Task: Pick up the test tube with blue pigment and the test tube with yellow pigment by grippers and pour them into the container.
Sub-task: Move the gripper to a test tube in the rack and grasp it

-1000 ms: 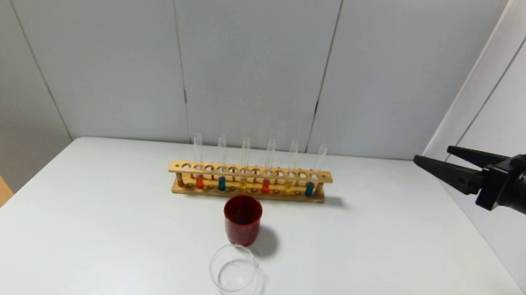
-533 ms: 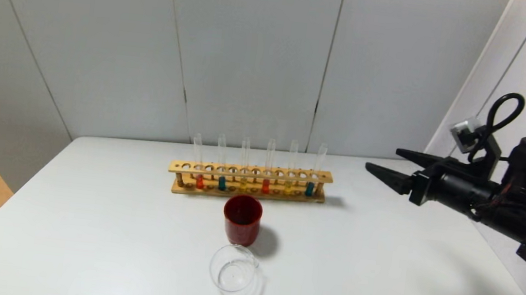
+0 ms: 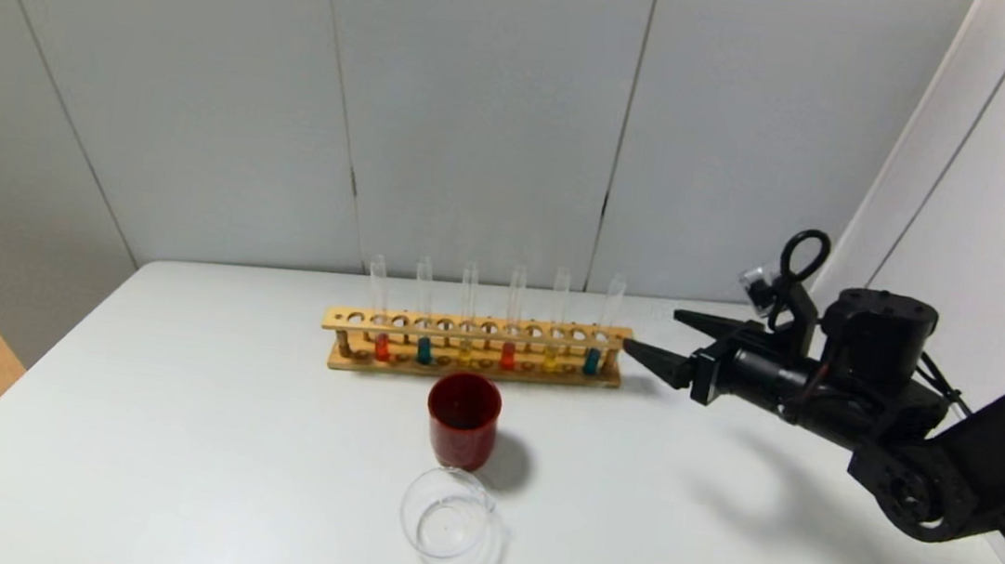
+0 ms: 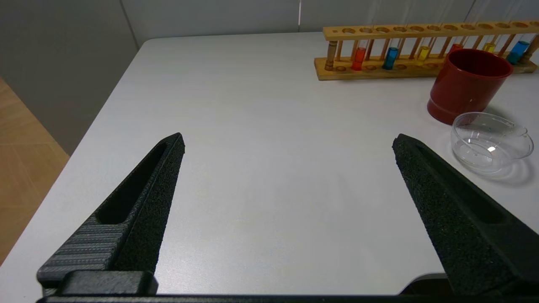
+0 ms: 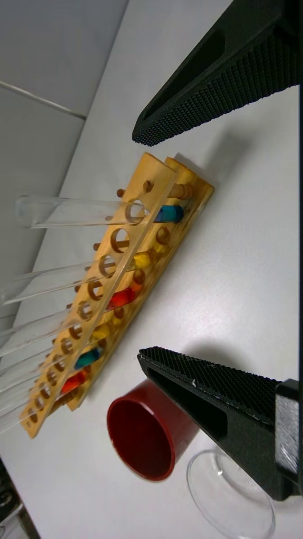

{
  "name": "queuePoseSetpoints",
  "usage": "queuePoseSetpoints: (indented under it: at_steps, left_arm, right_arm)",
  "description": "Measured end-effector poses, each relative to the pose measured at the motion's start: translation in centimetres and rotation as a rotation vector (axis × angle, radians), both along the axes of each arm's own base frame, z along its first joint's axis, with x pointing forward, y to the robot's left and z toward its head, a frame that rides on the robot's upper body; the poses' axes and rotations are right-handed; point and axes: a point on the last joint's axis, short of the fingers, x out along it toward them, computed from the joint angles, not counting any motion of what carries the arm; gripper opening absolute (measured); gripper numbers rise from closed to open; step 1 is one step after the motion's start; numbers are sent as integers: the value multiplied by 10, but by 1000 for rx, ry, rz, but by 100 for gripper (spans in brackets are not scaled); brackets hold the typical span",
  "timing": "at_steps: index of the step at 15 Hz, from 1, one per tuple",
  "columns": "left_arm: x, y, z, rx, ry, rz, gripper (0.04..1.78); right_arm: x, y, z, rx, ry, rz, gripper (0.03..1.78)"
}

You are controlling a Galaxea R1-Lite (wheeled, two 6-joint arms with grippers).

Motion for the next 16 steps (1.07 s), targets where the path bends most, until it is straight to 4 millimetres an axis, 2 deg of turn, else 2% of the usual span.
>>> queuePoseSetpoints:
  at_steps: [3,7,11,16]
  left_arm:
    - [0,0,0,0,0,0,175]
    - [0,0,0,0,0,0,175]
    - [0,0,0,0,0,0,175]
    - [0,0,0,0,0,0,175]
  right_arm:
    - [23,12,-16,-2,1,14,174]
    - [49,23,-27,-8,-7,20,174]
    - [66,32,-37,-19,-9,28,174]
    - [82,37,-39,-22,-9,22,174]
